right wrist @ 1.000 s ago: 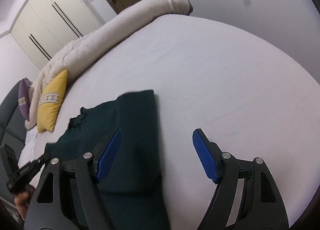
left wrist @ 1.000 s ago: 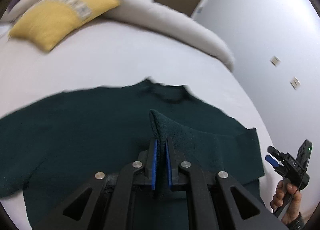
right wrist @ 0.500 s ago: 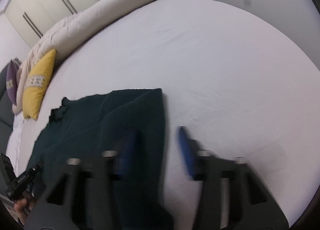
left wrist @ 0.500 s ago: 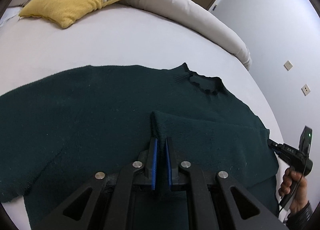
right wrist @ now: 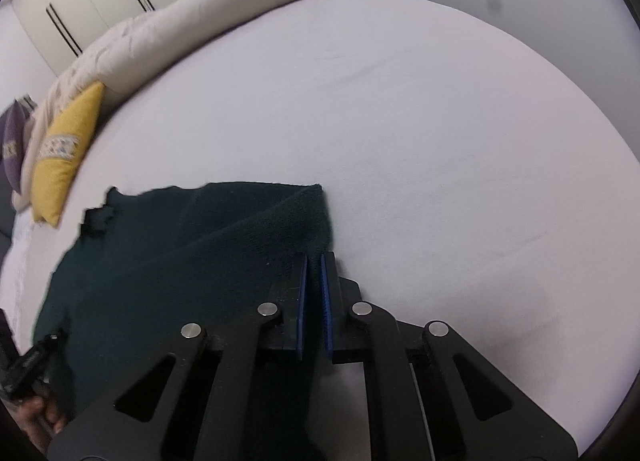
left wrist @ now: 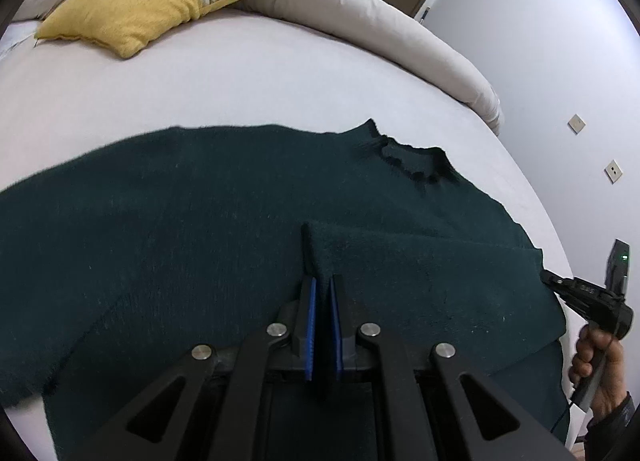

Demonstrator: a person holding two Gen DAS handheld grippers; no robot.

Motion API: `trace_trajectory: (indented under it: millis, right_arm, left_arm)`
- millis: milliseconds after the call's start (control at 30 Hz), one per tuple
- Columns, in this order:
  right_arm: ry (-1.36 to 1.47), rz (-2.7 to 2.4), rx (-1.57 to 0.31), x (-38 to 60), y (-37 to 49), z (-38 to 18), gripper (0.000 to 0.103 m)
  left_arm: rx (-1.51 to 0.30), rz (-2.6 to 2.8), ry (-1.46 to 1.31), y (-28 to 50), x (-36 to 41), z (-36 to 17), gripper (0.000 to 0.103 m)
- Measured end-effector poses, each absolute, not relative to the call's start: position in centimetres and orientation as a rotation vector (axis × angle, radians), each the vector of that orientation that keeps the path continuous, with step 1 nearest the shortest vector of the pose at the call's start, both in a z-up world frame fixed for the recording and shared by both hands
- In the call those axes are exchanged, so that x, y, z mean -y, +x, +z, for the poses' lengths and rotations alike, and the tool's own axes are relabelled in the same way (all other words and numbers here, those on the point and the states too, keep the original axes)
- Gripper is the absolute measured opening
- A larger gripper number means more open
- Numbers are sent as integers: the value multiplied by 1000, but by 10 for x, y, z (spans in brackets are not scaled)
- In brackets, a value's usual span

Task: Fold small clothes

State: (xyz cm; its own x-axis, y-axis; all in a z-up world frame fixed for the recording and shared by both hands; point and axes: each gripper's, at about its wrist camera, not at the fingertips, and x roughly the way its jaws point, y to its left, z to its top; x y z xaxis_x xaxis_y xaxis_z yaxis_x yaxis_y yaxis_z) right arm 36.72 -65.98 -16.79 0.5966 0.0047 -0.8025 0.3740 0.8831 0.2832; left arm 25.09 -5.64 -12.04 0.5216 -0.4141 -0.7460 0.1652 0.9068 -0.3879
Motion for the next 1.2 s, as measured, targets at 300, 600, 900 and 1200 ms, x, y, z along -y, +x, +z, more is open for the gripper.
trace_trajectory:
  millis: [300,600,900,1200]
  right_arm:
    - [310,-163,-998,617,324,-173,24]
    - [357,-161,-932,624,307,-182,7]
    - [355,-249,-832,617,262,-130,39]
    - [235,-112,-598,525,190,-62,97]
  left_arm:
    - [-940,-354,-264,249,59,-109,8]
    - [-948,-347,-279,249,54,-129,11]
    - [-864,-275,-350,224,-10,-87,64]
    - [-803,158,-489,118,-241,-88,77]
